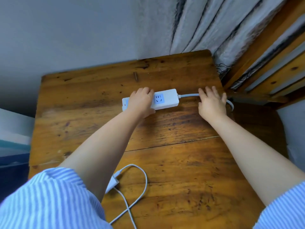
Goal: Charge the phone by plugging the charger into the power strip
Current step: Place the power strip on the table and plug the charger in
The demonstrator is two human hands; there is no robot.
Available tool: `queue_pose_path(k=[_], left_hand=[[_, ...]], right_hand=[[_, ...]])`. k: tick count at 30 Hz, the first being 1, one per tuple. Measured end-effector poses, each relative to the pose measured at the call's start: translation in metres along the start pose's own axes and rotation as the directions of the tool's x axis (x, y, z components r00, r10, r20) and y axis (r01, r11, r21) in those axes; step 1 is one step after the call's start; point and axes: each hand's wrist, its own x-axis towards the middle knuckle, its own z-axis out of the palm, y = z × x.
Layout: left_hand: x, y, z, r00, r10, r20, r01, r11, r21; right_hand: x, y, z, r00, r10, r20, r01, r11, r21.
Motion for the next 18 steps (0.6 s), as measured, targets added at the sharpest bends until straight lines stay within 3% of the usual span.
queue_pose_path(k=[4, 10, 18], left_hand=[[-0.037, -0.006, 0.011, 0.997, -0.014, -0.077, 0.009, 0.998, -0.061], [-0.124, -0.015, 0.034, 0.984, -0.169, -0.051, 0.159, 0.975, -0.156], [-0.252, 0.0, 0.065, 0.801, -0.596, -0.059, 0.548, 0.769, -0.33]], right_hand=[[-0.027, -0.01, 0.004, 0.986, -0.151, -0.074, 0.154, 0.988, 0.034], [-0.084, -0.041, 0.021, 0.927, -0.369, 0.067, 0.356, 0.922, 0.155], [-0.155, -0.093, 0.033, 0.698, -0.694, 0.179, 0.641, 0.716, 0.277]])
